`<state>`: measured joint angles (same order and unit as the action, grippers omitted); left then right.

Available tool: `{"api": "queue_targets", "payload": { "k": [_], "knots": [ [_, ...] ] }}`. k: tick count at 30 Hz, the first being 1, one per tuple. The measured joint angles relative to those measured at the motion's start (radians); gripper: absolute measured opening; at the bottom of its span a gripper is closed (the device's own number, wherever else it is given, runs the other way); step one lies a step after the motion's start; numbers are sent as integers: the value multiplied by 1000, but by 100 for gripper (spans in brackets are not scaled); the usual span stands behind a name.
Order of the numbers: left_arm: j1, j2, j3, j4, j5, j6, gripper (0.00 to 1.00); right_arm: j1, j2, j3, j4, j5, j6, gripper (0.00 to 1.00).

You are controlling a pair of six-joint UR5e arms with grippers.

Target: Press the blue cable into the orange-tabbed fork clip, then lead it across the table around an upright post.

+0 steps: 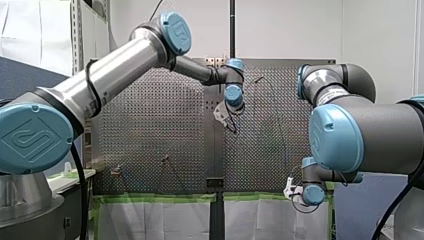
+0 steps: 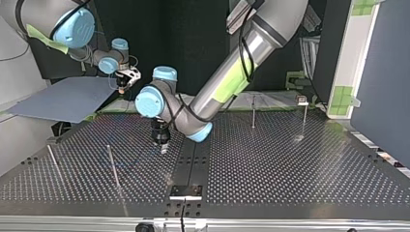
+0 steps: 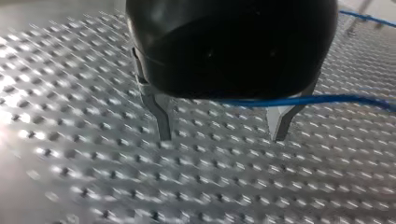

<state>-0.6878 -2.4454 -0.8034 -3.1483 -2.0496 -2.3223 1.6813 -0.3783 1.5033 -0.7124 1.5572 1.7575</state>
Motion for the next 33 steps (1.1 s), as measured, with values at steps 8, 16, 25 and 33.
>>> {"api": "queue_targets", "payload": {
  "k": [8,16,25,33],
  "knots": [
    [-5,-47,0,-60,-2,16,100,3,0,0,2,0,-6,0],
    [4,-99,0,-77,2,30,100,7,0,0,3,2,-15,0],
    [17,-144,-1,-78,-3,32,100,13,0,-1,4,5,-22,0],
    [39,-146,-44,-50,5,38,100,16,0,-1,3,6,-24,0]
  ]
}}
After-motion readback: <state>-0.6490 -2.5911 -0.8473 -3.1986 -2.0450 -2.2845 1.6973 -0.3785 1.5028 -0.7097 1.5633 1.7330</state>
